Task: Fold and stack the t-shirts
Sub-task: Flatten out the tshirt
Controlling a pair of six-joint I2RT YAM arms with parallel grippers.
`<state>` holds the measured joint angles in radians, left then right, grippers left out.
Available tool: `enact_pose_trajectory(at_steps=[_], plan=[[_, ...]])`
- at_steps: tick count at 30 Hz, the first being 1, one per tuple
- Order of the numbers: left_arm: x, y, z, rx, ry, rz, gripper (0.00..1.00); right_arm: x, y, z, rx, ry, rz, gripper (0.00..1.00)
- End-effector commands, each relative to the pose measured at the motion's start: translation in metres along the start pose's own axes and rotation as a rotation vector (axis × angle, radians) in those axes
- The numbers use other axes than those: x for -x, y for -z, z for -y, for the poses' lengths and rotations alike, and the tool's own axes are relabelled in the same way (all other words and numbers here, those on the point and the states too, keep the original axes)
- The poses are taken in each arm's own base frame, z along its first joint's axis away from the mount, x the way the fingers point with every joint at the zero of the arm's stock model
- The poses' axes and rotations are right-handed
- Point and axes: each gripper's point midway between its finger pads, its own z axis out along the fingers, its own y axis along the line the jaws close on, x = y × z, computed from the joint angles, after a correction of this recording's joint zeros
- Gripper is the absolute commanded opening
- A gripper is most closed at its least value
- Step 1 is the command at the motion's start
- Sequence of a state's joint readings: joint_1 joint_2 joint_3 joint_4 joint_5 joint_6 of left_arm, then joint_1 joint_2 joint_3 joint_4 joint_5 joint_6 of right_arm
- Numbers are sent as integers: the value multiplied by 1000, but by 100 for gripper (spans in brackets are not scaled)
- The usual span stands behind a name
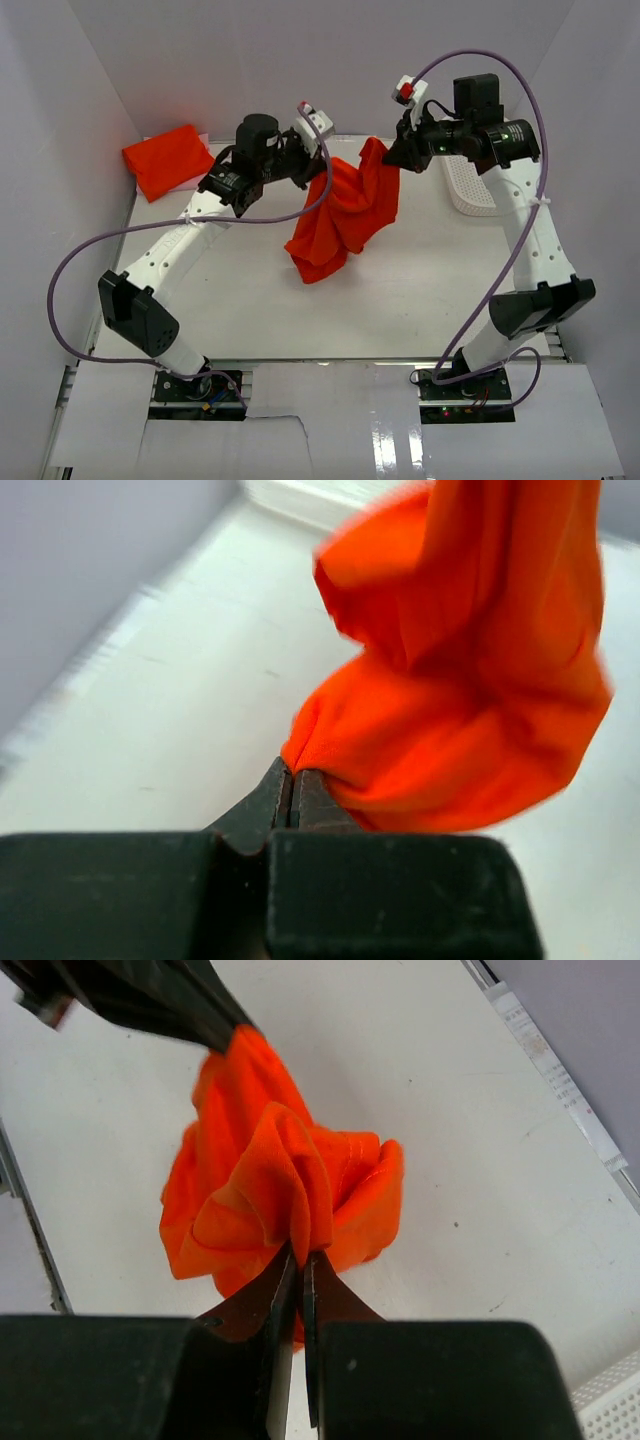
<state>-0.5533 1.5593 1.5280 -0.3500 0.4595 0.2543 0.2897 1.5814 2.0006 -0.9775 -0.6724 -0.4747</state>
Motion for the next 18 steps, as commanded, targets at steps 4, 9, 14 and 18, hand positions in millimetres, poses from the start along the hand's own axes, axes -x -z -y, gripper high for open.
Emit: enact_pose_trajectory(at_steps=[4,9,14,18], plan=[[71,73,-65,493,0,9,0,65,13,9,-25,68,167,8],[51,92,-40,545,64,-60,0,56,32,-24,19,95,181,8],[26,120,6,512,181,-26,0,39,81,-61,-128,207,237,8],[46,163,41,495,229,157,0,23,113,-84,-226,257,278,8]])
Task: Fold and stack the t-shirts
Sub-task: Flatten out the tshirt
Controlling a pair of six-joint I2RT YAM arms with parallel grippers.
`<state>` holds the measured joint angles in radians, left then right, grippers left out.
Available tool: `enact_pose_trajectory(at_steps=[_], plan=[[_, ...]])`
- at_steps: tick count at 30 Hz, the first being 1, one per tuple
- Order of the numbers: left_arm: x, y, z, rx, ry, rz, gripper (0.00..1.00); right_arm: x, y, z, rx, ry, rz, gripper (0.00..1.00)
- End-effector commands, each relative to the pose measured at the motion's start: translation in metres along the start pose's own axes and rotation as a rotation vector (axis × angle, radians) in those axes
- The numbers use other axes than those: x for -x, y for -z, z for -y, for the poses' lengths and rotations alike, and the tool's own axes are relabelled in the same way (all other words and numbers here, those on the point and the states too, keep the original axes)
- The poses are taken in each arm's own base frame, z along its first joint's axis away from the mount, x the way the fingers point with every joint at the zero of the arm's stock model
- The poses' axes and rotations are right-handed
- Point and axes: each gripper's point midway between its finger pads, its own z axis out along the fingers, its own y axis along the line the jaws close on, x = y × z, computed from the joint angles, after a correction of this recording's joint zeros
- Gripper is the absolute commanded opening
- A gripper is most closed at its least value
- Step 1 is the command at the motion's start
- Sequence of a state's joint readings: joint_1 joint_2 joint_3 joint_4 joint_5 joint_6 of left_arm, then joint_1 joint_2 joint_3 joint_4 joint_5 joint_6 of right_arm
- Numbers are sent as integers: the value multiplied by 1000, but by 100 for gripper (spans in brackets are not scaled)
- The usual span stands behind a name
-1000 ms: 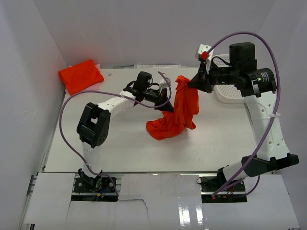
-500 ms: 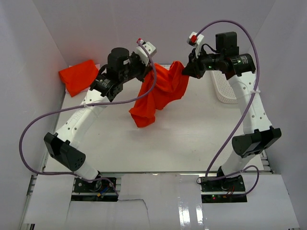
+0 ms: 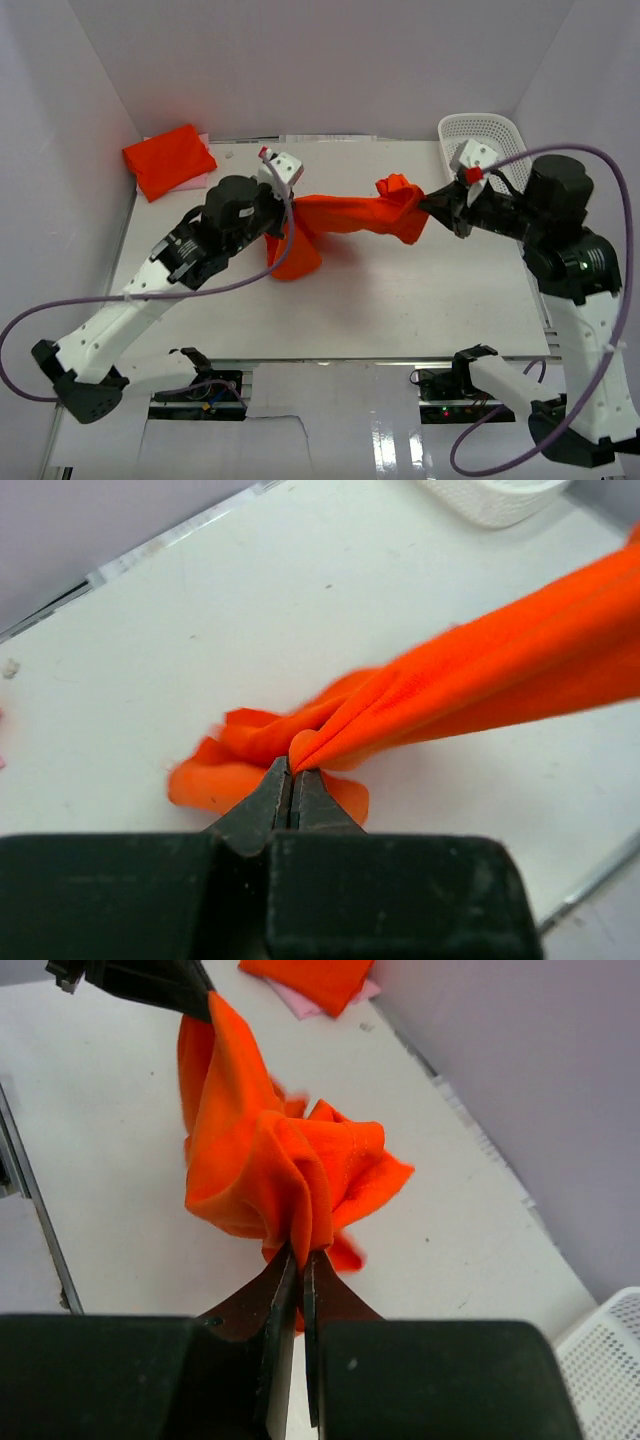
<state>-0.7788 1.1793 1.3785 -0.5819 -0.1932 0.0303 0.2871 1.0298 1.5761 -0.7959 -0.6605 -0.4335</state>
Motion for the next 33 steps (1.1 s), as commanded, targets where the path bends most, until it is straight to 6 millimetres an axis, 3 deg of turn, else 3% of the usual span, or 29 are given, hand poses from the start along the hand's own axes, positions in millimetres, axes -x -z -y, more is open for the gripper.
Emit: enact_pose_trajectory(at_steps=[1,2,3,4,7,11,12,13,14,15,18,26,28,33], plan=[[46,68,-8,31,159,243,0,18,26,4,-108,90,71,8],[50,84,-9,18,176,284,0,16,31,3,-109,82,84,8],[49,88,-6,0,178,291,0,4,27,-2,-85,51,76,8],[48,90,-5,-13,180,291,0,5,29,-12,-50,30,99,8],[31,81,9,-72,181,225,0,-5,29,-10,-79,-26,106,8],[-19,36,26,-87,135,50,0,-32,19,3,-122,-72,54,8],[-17,35,25,-84,135,60,0,-38,17,2,-116,-78,43,8],[-34,21,30,-86,119,14,0,-51,10,3,-96,-104,16,8],[-35,14,32,-87,120,25,0,-58,6,4,-87,-121,1,8],[-56,2,34,-84,112,-11,0,-72,-2,8,-73,-156,-32,8],[-67,-16,43,-102,118,14,0,-112,-22,13,-29,-241,-127,8],[-149,-74,62,-113,111,-115,0,-201,-58,22,38,-398,-323,8],[-158,-82,59,-87,111,-118,0,-220,-65,26,41,-416,-368,8],[-161,-104,42,22,85,-65,0,-237,-83,46,29,-414,-388,8]])
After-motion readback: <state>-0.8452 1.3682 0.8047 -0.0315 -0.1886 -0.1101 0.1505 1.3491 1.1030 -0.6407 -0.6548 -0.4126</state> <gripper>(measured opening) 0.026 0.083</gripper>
